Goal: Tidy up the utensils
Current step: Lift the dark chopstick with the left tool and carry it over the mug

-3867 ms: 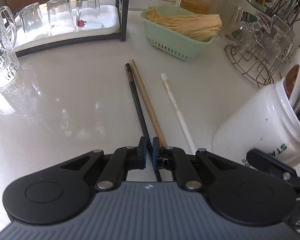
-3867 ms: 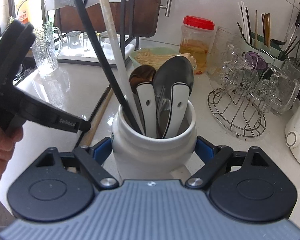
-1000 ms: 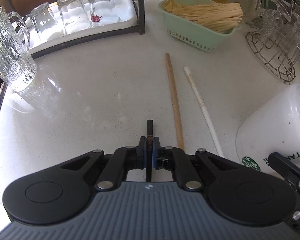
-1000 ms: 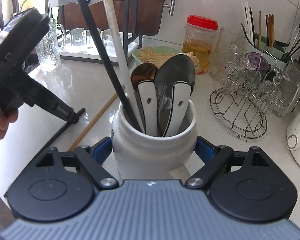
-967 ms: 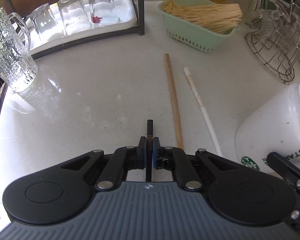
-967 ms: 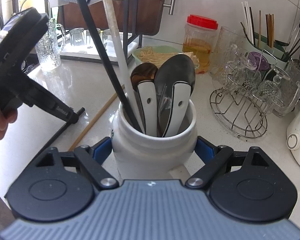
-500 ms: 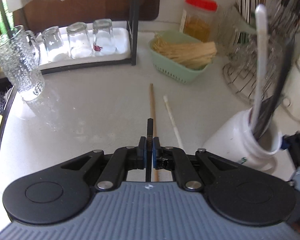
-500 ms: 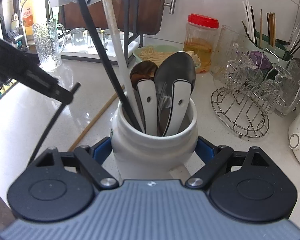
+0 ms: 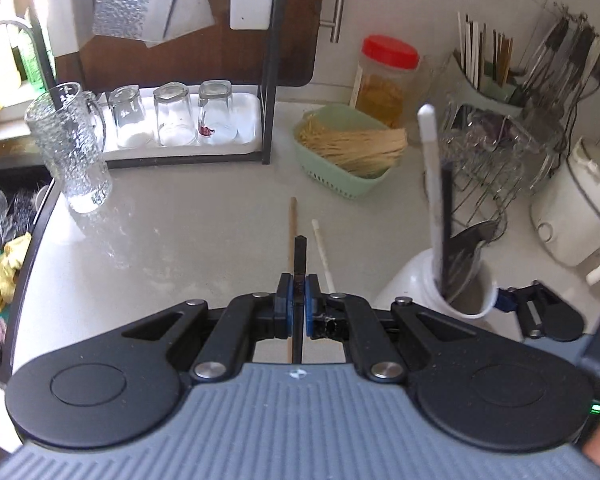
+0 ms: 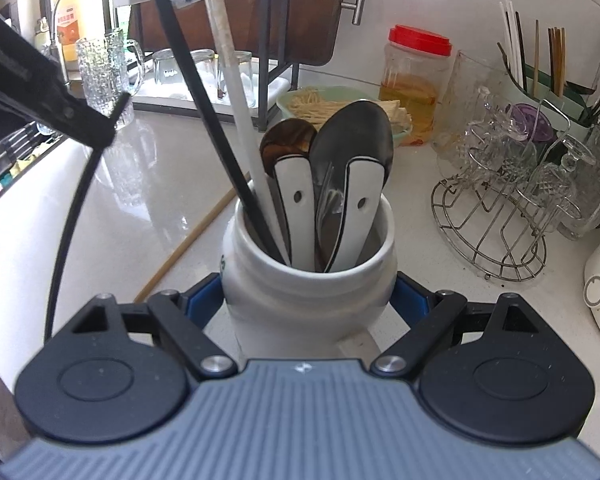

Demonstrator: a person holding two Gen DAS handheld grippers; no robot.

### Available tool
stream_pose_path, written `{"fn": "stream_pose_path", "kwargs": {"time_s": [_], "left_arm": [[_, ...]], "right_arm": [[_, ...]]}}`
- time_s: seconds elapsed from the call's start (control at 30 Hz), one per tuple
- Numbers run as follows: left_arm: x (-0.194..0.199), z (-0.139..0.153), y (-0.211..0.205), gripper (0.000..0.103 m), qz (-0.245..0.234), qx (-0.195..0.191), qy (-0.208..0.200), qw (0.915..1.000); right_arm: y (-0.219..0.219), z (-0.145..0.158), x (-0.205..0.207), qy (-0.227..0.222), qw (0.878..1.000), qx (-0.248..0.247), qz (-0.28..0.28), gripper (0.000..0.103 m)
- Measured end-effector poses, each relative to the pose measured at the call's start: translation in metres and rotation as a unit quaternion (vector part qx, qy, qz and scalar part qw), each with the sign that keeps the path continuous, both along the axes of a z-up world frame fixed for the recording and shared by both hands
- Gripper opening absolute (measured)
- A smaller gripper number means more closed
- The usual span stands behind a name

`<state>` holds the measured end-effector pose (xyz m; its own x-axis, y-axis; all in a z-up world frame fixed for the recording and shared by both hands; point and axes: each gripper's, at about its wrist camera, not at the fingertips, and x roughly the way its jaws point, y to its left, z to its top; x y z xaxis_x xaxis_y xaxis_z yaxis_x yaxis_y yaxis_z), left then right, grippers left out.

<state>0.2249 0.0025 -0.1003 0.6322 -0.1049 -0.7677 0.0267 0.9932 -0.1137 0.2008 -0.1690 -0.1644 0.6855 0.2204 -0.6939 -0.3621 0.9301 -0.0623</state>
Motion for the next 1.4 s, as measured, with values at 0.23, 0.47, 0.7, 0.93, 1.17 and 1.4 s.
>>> {"fn": "stream_pose_path", "kwargs": {"time_s": [0.23, 0.47, 0.7, 0.93, 1.17, 1.4], "left_arm": [[-0.019, 0.02, 0.002, 0.007, 0.012, -0.01, -0.018, 0.9997], [-0.024, 0.036, 0.002, 0.006, 0.012, -0.012, -0.034, 0.9993], [-0.031, 0.056, 0.005, 0.006, 0.006, -0.019, -0.052, 0.9985], [-0.037, 0.077, 0.007, 0.006, -0.002, -0.016, -0.067, 0.9977], [-0.038, 0.094, 0.006, 0.006, -0.007, -0.012, -0.078, 0.9969], [-0.042, 0.131, 0.005, 0.006, -0.022, -0.019, -0.097, 0.9949]], "right_arm": [[0.002, -0.001, -0.001, -0.002, 1.0, -0.007, 0.002, 0.091], [0.003, -0.001, -0.002, -0.002, 1.0, -0.009, 0.002, 0.091], [0.003, -0.002, -0.002, -0.004, 1.0, -0.011, 0.002, 0.091], [0.003, -0.001, -0.002, -0.004, 1.0, -0.011, 0.003, 0.091], [0.003, -0.001, -0.003, -0.005, 1.0, -0.01, 0.001, 0.091], [0.003, -0.001, -0.003, -0.005, 1.0, -0.01, 0.001, 0.091]]}}
